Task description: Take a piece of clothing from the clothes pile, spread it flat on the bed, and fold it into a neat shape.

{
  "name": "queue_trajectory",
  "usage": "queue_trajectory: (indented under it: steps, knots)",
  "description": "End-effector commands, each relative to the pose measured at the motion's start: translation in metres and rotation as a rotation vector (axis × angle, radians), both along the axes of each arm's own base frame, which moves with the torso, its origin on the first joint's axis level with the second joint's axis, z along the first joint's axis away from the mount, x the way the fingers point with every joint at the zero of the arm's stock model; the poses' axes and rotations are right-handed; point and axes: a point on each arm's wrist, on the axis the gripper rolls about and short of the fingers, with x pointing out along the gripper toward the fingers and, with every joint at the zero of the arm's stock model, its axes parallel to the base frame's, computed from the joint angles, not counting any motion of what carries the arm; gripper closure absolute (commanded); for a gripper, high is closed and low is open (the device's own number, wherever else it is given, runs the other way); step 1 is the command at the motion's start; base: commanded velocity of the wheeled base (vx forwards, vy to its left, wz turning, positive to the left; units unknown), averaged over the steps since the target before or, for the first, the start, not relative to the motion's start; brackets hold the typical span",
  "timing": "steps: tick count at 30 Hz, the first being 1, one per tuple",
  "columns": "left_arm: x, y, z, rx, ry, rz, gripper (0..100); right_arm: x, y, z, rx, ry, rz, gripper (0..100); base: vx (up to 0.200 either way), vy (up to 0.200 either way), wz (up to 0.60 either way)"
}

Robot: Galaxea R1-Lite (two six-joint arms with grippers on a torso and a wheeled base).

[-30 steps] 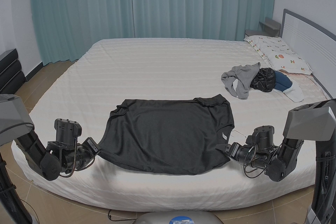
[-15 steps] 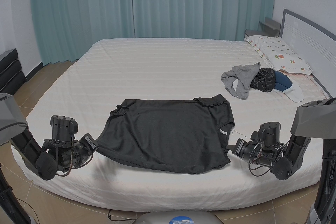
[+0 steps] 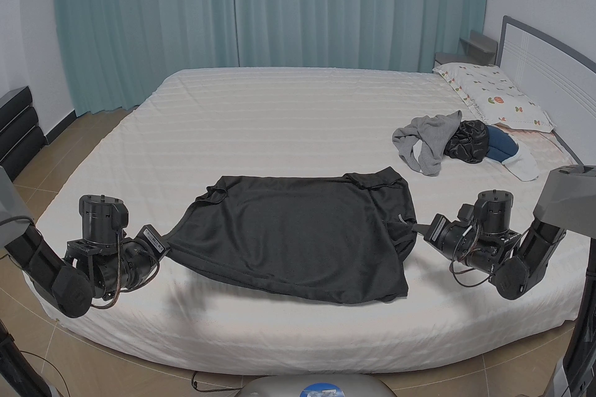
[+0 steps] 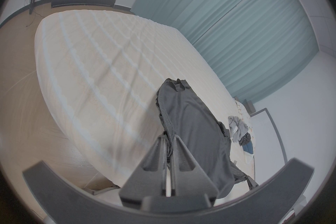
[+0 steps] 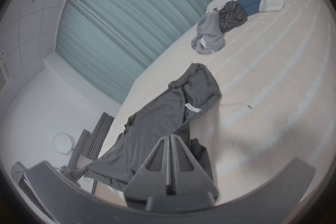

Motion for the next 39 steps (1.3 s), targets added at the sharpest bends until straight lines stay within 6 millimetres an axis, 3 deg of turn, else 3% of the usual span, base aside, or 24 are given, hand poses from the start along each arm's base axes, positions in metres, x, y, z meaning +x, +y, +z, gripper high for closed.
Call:
queue_trajectory:
  steps: [1, 7, 9, 12, 17, 20, 24, 29, 32, 39]
  knots:
    - [0.004, 0.000, 0.006, -0.046, -0.029, 0.028, 100, 0.027, -0.004, 0.008, 0.010, -0.045, -0.031, 100, 0.000, 0.000, 0.00]
    - [0.007, 0.000, 0.009, -0.087, -0.070, 0.049, 100, 0.068, -0.004, 0.011, 0.015, -0.076, -0.053, 100, 0.000, 0.000, 0.00]
    - [0.008, 0.000, 0.009, -0.087, -0.073, 0.049, 100, 0.072, -0.004, 0.010, 0.015, -0.077, -0.055, 100, 0.000, 0.000, 0.00]
    - [0.009, 0.003, 0.010, -0.092, -0.081, 0.058, 100, 0.089, -0.002, -0.007, -0.005, -0.036, -0.062, 100, 0.000, 0.000, 0.00]
    - [0.010, 0.007, 0.012, -0.097, -0.095, 0.074, 100, 0.096, -0.008, -0.028, -0.020, -0.004, -0.078, 100, 0.000, 0.000, 0.00]
    - [0.010, 0.007, 0.011, -0.095, -0.092, 0.073, 100, 0.095, -0.013, -0.035, -0.029, 0.015, -0.085, 100, 0.000, 0.000, 0.00]
    - [0.010, 0.007, 0.011, -0.097, -0.093, 0.071, 100, 0.088, -0.025, -0.027, -0.032, 0.014, -0.088, 100, 0.000, 0.000, 0.00]
    - [0.010, 0.007, 0.010, -0.098, -0.090, 0.068, 100, 0.061, -0.028, -0.010, 0.000, 0.044, 0.010, 100, 0.000, 0.000, 0.00]
    - [0.010, 0.007, 0.011, -0.098, -0.091, 0.068, 100, 0.043, -0.025, -0.015, -0.020, 0.081, 0.086, 100, 0.000, 0.000, 0.00]
    - [0.009, 0.008, 0.014, -0.099, -0.100, 0.072, 100, 0.040, -0.022, -0.025, -0.040, 0.081, 0.109, 100, 0.000, 0.000, 0.00]
